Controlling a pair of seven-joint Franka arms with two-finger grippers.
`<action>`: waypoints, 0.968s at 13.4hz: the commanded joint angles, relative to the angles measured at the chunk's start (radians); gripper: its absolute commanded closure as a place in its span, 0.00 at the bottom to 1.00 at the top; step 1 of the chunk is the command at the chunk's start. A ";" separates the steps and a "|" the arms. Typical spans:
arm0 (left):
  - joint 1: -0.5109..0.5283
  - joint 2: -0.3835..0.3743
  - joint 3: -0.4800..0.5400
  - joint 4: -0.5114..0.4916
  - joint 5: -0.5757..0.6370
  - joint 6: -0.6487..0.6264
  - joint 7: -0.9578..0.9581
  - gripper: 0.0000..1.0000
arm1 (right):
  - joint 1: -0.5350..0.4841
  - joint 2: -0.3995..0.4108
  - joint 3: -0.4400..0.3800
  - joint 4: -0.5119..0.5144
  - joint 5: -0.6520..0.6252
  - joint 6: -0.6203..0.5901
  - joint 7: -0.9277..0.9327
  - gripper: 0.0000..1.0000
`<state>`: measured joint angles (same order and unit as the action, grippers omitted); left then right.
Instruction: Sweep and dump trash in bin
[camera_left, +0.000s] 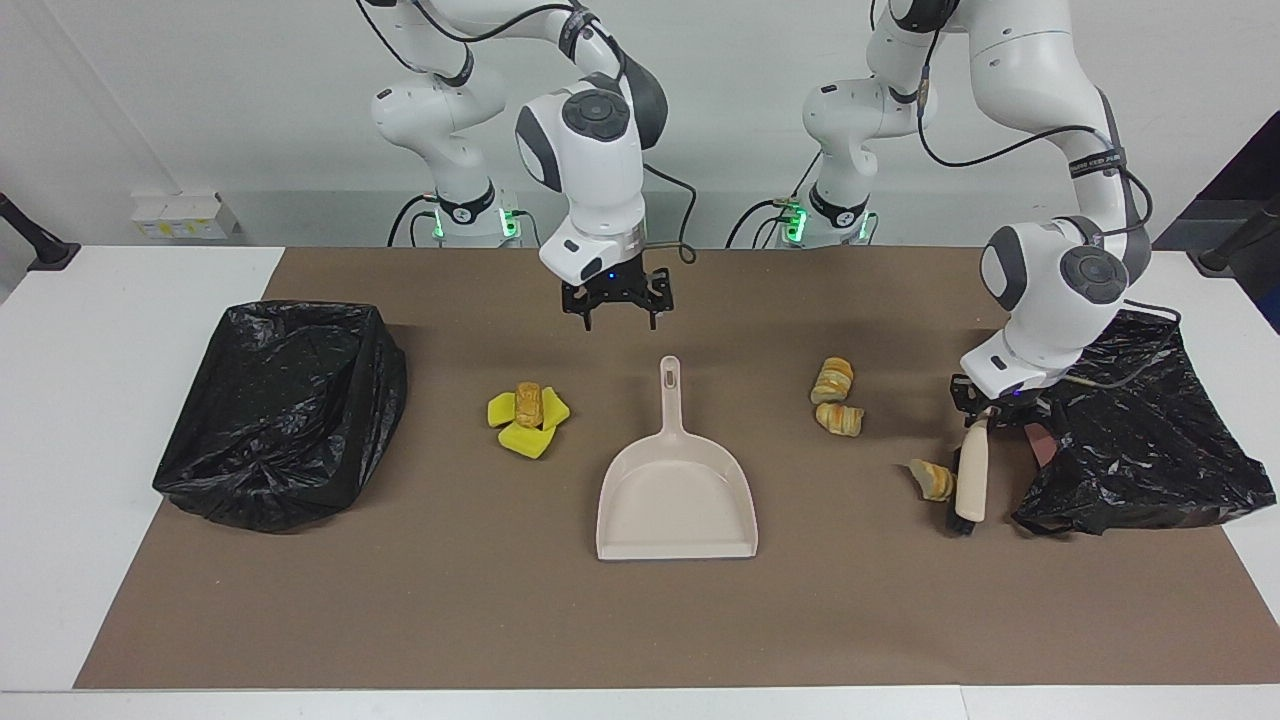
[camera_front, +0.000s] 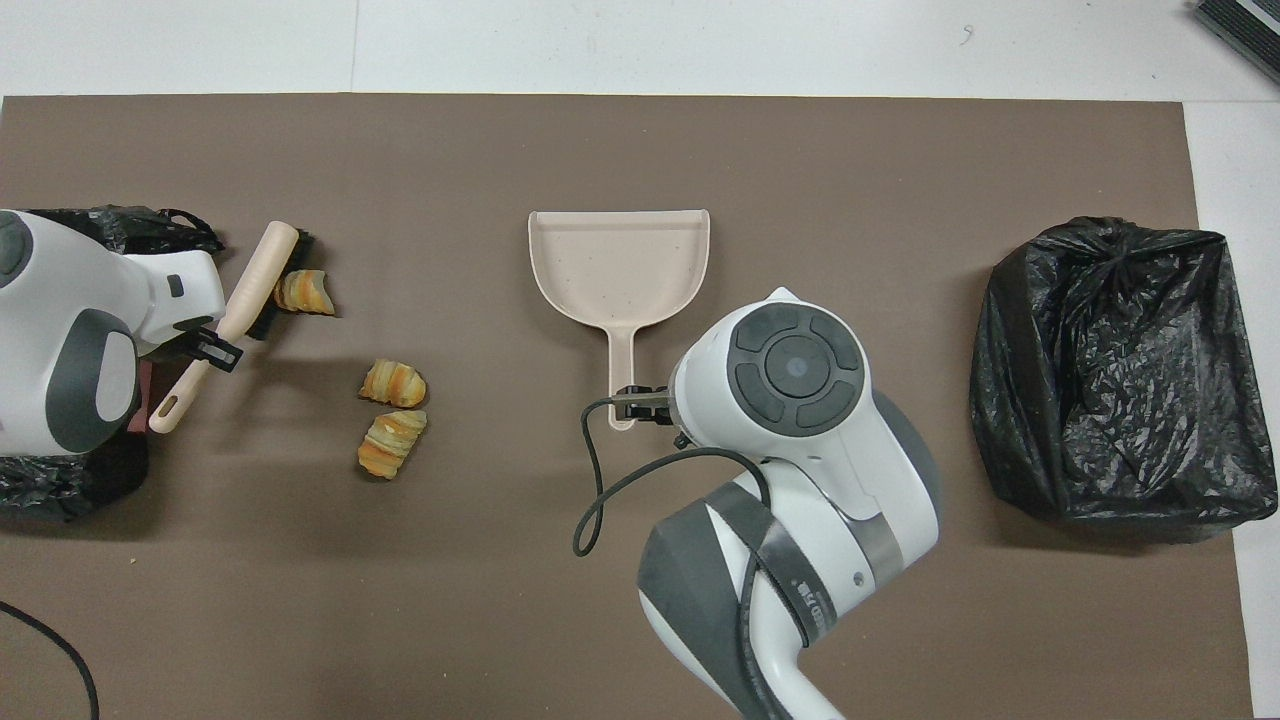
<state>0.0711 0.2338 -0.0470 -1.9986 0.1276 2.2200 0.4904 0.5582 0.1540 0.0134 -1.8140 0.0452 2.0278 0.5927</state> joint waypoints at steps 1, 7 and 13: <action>-0.023 -0.080 -0.007 -0.113 0.018 -0.006 0.036 1.00 | 0.029 0.054 0.000 0.007 0.022 0.086 0.016 0.00; -0.129 -0.145 -0.007 -0.169 0.018 -0.184 -0.035 1.00 | 0.059 0.183 0.002 0.025 -0.053 0.230 -0.005 0.00; -0.114 -0.199 -0.007 -0.138 0.017 -0.247 -0.101 1.00 | 0.037 0.246 0.002 0.082 -0.084 0.253 -0.016 0.23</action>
<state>-0.0468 0.0687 -0.0604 -2.1293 0.1310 1.9864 0.4191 0.6152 0.3691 0.0098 -1.7780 -0.0218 2.2713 0.5926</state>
